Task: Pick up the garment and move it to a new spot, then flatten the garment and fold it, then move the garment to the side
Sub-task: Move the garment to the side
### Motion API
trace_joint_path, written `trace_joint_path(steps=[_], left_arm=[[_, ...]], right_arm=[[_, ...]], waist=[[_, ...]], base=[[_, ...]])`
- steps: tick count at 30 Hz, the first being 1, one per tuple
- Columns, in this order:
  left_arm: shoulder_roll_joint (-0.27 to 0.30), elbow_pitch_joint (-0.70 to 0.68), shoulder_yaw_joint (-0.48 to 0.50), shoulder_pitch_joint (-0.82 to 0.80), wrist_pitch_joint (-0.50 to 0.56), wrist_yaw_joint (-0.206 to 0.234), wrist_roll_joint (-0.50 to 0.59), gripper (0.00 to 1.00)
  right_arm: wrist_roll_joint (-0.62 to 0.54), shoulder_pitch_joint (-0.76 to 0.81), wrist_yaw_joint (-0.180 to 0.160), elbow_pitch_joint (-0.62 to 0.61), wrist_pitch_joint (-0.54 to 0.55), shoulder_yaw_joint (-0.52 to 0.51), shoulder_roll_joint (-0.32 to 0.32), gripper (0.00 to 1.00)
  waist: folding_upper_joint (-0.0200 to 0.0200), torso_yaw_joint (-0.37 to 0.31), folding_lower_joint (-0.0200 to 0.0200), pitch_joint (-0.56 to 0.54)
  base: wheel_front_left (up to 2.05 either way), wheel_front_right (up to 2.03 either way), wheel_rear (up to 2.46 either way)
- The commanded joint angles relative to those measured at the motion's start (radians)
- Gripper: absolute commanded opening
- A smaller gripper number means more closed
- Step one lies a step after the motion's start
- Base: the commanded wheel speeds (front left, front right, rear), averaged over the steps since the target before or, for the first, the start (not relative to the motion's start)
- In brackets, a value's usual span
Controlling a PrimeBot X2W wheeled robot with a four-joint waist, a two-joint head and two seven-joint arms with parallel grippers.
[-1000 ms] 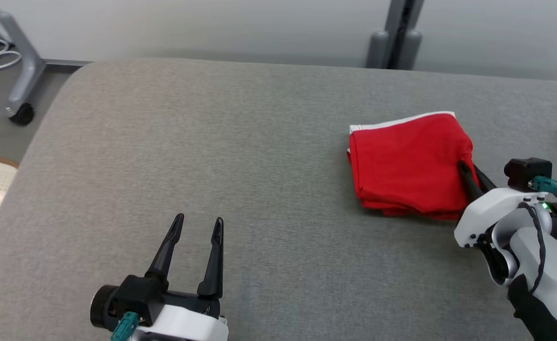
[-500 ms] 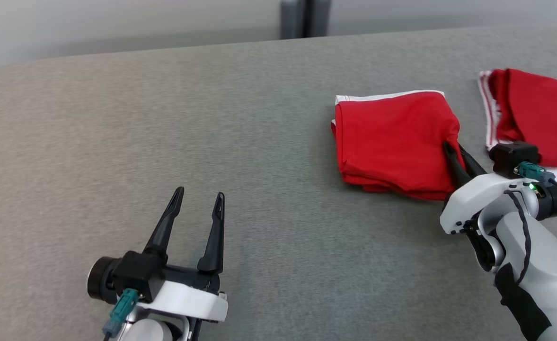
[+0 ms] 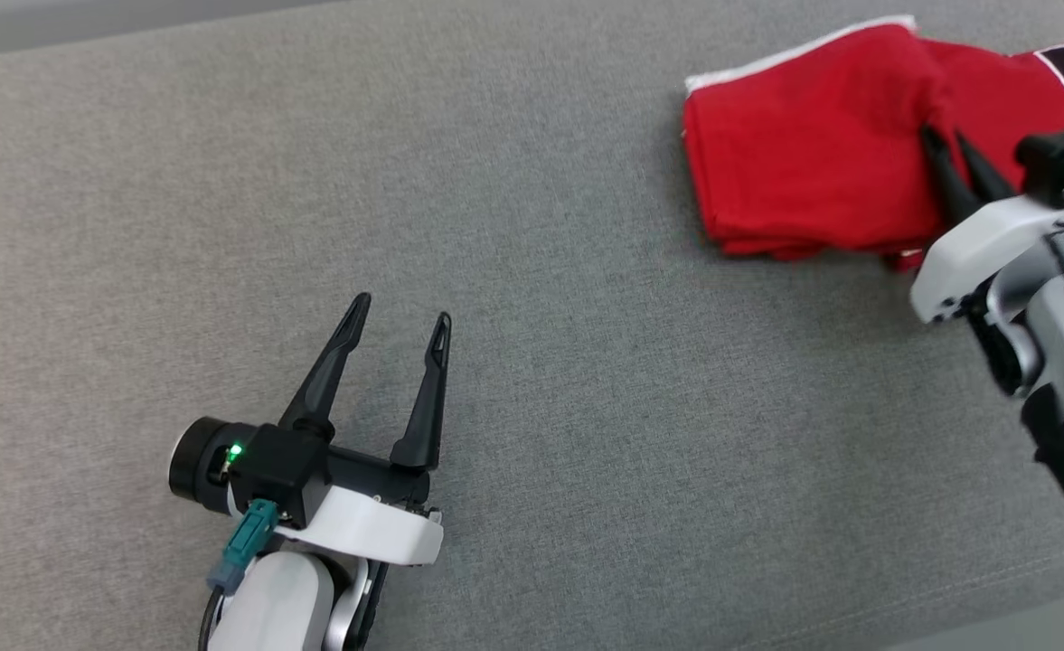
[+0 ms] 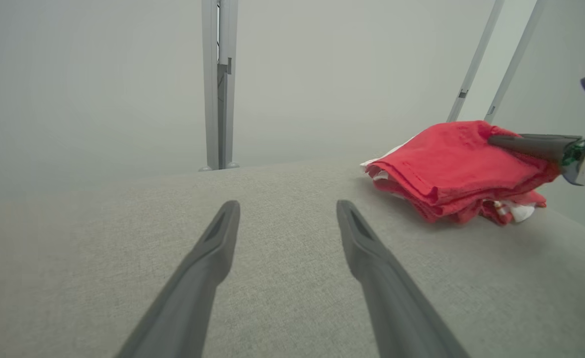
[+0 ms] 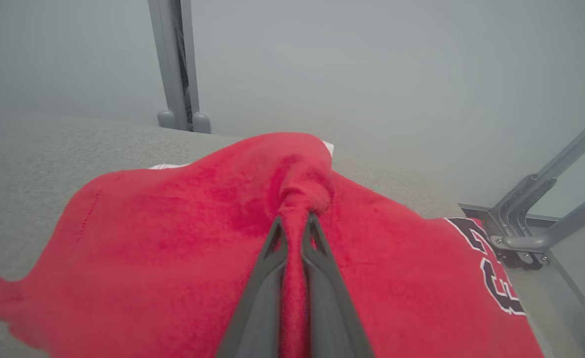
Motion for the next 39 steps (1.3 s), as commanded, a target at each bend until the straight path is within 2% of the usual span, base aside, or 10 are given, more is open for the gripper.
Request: trace_joint_path(steps=[1,8,22,30,39], left_arm=[[0.004,0.006,0.004,-0.026,-0.004,-0.012,0.013,1.0],[0.004,0.011,0.009,-0.046,-0.004,-0.025,0.037,1.0],[0.007,0.01,0.017,-0.056,-0.004,-0.039,0.062,1.0],[0.012,0.015,0.003,-0.084,-0.004,-0.052,0.074,1.0],[0.011,0.023,-0.008,-0.098,-0.004,-0.054,0.077,1.0]], right_arm=[[-0.012,-0.029,0.0,-0.008,-0.004,-0.003,-0.032,0.0],[-0.038,-0.074,0.0,-0.02,-0.004,-0.019,-0.124,0.0],[-0.064,-0.075,0.0,-0.021,-0.004,-0.076,-0.252,0.0],[-0.108,-0.095,0.0,0.055,-0.004,-0.104,-0.282,0.0],[-0.226,-0.12,0.0,0.186,-0.004,-0.157,-0.269,0.0]], waist=[[0.0,-0.011,0.0,0.039],[0.0,0.003,0.0,0.085],[0.0,0.014,0.0,0.12],[0.0,0.034,0.0,0.156],[0.0,0.073,0.0,0.175]], base=[[0.0,0.0,0.0],[0.0,0.0,0.0],[0.0,0.0,0.0],[0.0,0.0,0.0],[0.0,0.0,0.0]])
